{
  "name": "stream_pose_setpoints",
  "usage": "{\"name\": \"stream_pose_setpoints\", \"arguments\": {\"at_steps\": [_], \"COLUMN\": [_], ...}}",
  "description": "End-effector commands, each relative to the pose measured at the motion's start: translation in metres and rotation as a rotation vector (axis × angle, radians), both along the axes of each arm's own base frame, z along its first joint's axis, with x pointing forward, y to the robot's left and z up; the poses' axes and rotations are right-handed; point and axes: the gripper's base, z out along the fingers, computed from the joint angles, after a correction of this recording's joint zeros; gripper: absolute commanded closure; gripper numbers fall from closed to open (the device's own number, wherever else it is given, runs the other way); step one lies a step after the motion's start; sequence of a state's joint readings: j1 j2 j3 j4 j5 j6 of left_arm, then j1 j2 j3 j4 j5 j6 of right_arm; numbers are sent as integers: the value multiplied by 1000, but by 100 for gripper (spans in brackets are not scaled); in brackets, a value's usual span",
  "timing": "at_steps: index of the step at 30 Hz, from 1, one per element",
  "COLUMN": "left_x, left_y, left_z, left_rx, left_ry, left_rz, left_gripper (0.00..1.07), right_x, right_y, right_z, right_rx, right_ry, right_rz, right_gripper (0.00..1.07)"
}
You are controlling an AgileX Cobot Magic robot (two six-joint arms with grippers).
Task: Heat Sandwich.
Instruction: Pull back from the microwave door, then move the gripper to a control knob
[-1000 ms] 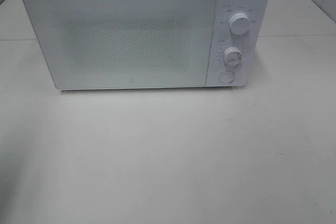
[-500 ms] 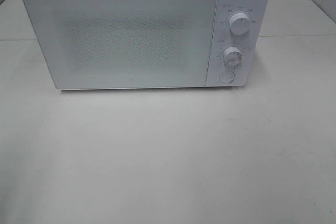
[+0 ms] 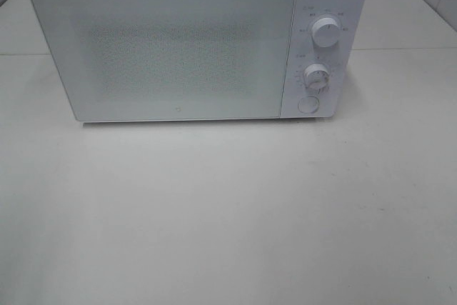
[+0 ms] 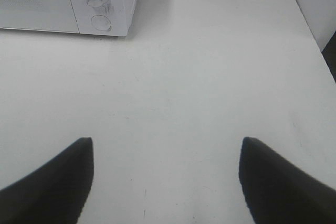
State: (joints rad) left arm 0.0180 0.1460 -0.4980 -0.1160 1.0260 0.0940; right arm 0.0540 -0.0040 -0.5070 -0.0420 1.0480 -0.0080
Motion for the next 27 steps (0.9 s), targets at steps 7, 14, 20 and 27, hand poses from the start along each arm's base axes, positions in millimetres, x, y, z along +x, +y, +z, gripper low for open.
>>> {"name": "stream_pose_setpoints", "arguments": {"at_steps": [7,14,20,27], "left_x": [-26,-28,-27,-27], "left_y": [-1,-1,-1,-1], "left_z": [0,0,0,0], "left_rx": [-8,-5,-5,-5], "left_ry": [-159,-173,-172,-172], "left_rz": [4,5,5,5], "left_gripper": [3,3,3,3], "right_x": [-3,-3,-3,-3], "right_y": [0,0,0,0], "right_z": [0,0,0,0], "right_rx": [4,4,4,4], "right_ry": [-34,-34,-34,-34], "right_rz": [-14,-14,-14,-14], "right_gripper": [32,32,32,32]}}
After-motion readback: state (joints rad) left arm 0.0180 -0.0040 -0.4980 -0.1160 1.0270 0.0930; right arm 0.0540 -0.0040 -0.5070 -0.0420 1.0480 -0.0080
